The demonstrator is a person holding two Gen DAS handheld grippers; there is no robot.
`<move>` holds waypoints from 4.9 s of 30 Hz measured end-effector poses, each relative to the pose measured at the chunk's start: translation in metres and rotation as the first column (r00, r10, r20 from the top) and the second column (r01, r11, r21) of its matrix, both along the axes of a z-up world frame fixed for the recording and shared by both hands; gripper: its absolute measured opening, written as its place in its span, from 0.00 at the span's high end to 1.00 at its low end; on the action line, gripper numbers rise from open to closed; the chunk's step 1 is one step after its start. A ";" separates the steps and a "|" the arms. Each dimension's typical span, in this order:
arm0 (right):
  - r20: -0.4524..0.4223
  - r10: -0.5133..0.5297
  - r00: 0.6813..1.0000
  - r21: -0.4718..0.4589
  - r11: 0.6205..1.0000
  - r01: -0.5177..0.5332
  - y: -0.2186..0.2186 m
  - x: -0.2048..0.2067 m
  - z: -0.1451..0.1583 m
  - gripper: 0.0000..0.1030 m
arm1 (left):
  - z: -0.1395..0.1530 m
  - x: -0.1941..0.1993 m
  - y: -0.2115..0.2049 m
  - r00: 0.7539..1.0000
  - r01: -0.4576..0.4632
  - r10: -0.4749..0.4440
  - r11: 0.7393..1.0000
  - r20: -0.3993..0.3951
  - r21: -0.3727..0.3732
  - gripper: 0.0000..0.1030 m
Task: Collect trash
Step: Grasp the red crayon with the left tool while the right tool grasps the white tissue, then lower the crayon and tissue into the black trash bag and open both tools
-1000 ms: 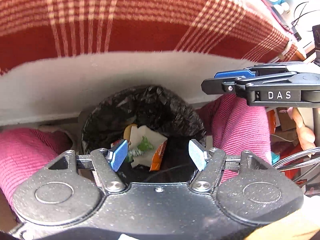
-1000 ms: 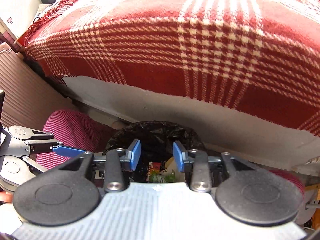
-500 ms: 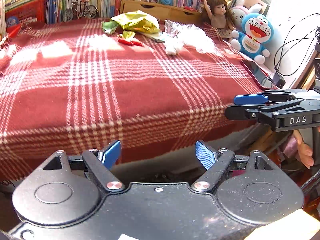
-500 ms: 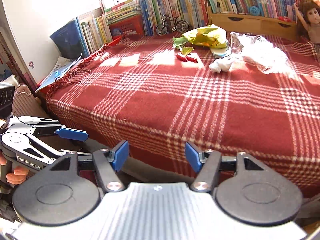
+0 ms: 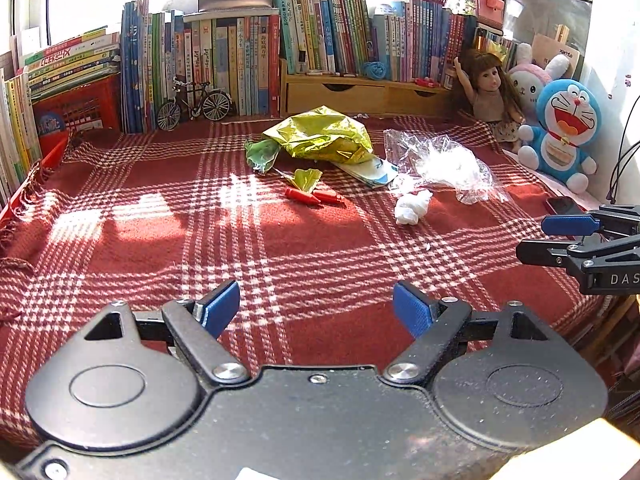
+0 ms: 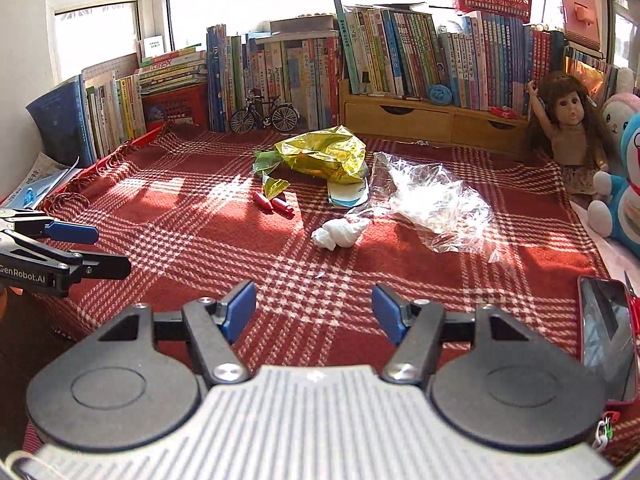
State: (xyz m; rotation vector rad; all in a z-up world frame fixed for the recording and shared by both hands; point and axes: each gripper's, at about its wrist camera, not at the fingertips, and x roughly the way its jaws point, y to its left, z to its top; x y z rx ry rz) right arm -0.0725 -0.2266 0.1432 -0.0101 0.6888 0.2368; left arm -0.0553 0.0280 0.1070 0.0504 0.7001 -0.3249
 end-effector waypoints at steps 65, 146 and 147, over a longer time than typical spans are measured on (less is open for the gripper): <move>-0.088 0.156 0.984 -0.100 0.981 -0.164 0.017 0.116 -0.057 0.52 | -0.056 0.137 -0.054 0.992 0.105 -0.112 0.990 0.065 0.093 0.60; -0.478 0.358 0.802 0.094 0.929 -0.358 0.086 -0.121 -0.141 0.48 | -0.181 -0.159 -0.009 0.864 0.124 -0.049 0.985 -0.500 0.118 0.60; -0.480 0.357 0.802 0.093 0.929 -0.358 0.086 -0.121 -0.141 0.48 | -0.183 -0.158 -0.009 0.859 0.123 -0.047 0.985 -0.510 0.117 0.60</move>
